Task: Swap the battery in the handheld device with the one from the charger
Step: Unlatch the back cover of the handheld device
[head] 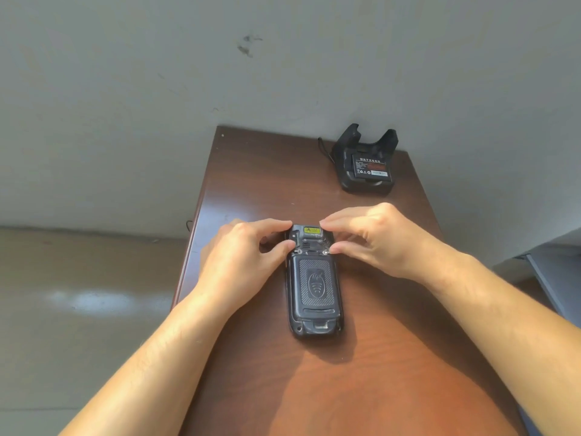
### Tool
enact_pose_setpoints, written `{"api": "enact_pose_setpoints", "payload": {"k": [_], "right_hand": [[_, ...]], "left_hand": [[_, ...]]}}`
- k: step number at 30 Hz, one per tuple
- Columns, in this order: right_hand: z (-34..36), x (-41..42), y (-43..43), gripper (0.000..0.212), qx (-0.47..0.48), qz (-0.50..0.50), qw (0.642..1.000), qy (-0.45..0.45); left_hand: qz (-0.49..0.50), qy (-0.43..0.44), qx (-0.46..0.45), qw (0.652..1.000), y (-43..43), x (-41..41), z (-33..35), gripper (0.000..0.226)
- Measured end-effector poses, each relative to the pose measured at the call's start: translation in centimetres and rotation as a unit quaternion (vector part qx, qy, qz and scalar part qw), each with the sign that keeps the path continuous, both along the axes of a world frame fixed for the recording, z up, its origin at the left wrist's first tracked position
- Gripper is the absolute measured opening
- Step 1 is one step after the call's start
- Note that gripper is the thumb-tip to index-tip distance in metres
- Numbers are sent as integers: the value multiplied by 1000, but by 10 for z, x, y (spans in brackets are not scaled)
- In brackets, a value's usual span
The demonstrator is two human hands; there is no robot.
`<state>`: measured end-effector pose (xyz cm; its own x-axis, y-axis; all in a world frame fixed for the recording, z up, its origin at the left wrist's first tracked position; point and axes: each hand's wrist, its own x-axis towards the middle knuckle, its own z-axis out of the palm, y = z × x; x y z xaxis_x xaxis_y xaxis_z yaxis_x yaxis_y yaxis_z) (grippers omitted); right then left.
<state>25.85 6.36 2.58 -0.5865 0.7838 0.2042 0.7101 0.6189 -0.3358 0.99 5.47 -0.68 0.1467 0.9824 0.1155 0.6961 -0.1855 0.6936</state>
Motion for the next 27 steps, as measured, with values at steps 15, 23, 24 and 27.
{"api": "enact_pose_setpoints", "payload": {"k": [15,23,24,27], "right_hand": [[-7,-1,2,29,93,20,995,-4],[-4,3,3,32,34,19,999,7],[-5,2,3,31,38,20,999,3],[-4,-1,4,28,55,21,998,-10]], "left_hand": [[-9,4,2,1000,1,0,3,27],[-9,0,3,1000,0,0,3,28],[-9,0,2,1000,0,0,3,28],[-10,-1,3,1000,0,0,3,28]]}}
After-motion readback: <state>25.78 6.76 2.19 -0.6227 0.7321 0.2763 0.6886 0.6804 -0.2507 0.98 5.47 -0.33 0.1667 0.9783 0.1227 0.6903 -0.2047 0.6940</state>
